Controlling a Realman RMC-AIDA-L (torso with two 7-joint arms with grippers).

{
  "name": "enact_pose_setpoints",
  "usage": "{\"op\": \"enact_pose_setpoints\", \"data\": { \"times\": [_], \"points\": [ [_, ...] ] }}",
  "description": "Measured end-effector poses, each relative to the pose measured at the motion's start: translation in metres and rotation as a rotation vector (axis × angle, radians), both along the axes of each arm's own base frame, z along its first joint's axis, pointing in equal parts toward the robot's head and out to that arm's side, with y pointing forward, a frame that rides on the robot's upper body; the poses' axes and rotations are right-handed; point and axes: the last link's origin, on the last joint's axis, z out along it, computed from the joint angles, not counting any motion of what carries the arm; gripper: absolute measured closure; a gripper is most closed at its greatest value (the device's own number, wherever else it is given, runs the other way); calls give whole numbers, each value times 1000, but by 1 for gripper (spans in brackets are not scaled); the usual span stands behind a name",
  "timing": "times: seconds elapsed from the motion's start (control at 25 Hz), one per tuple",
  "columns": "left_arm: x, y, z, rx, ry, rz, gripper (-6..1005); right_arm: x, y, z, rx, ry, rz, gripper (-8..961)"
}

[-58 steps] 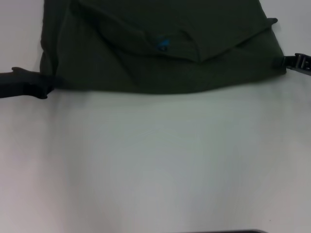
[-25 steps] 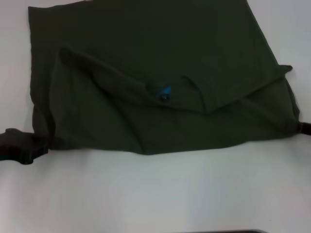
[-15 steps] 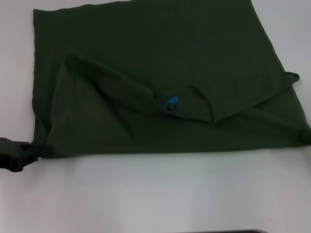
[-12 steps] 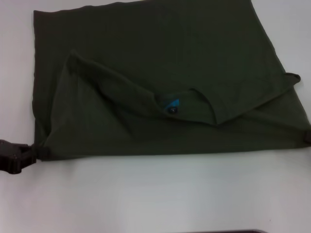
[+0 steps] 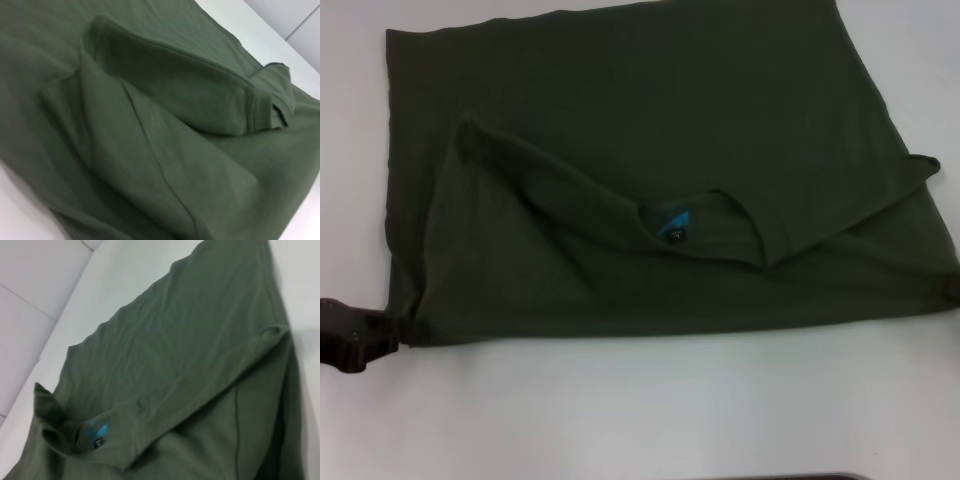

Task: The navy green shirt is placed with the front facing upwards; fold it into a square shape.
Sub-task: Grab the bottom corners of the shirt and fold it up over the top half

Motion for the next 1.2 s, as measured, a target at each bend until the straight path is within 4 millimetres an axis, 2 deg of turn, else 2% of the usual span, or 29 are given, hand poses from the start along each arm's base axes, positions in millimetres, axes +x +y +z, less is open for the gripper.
{"op": "enact_pose_setpoints", "data": {
  "times": [0.48, 0.92, 1.2],
  "points": [
    [3, 1, 4, -29, -1, -13, 990, -10, 0, 0, 10, 40, 64, 910],
    [16, 18, 14, -5, -21, -77, 989, -31, 26, 18, 40, 87, 168, 909],
    [21, 23, 35, 85, -67, -122, 985, -39, 40, 34, 70, 78, 200, 909]
  ]
}}
